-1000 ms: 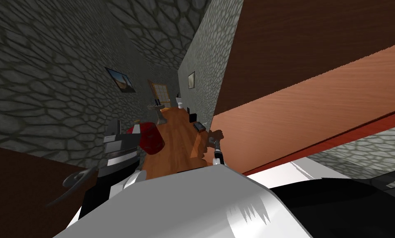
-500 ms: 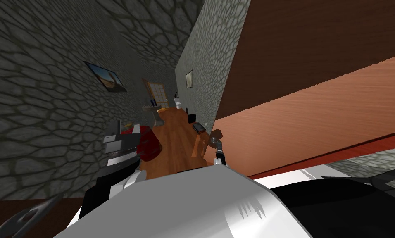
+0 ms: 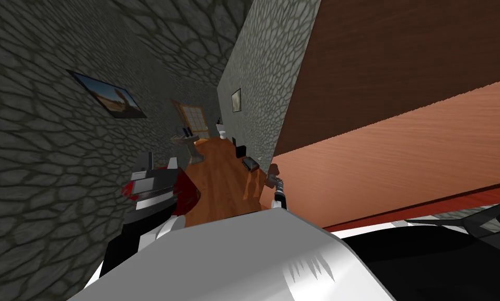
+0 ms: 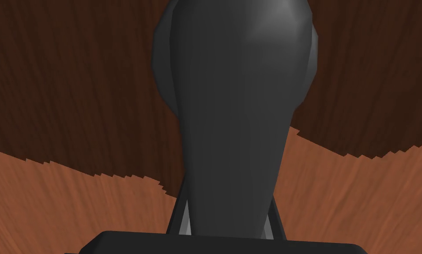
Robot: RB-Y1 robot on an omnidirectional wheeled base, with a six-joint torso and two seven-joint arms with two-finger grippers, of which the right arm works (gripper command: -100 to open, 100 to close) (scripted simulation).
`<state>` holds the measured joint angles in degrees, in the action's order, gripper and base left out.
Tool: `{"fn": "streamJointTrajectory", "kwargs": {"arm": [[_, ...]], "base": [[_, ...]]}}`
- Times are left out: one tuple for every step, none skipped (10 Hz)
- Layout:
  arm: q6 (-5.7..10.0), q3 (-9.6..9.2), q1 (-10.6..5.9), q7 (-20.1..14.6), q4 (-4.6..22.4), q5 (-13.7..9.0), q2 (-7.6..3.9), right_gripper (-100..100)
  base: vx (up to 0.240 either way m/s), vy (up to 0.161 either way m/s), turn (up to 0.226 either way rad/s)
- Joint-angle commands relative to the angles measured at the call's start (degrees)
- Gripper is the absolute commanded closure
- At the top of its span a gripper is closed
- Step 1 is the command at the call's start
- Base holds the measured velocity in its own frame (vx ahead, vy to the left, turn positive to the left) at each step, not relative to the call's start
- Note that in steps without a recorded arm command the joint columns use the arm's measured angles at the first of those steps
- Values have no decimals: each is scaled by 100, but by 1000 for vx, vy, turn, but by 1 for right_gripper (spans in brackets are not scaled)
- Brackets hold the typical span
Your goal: Push the door open
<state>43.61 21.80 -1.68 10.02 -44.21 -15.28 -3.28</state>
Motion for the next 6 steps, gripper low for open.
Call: {"fn": "streamJointTrajectory", "kwargs": {"arm": [[35,44,-54,16,5,-31,66,100],[37,86,-53,29,6,-54,106,100],[17,117,16,18,-15,-62,28,100],[27,227,34,50,-23,-127,-21,100],[29,250,35,59,-24,-142,-27,100],[36,329,38,89,-27,-194,-40,100]], "base": [[163,42,-64],[158,32,-50],[67,0,-51],[126,-19,-51],[196,-11,-38],[214,-30,-38]]}}
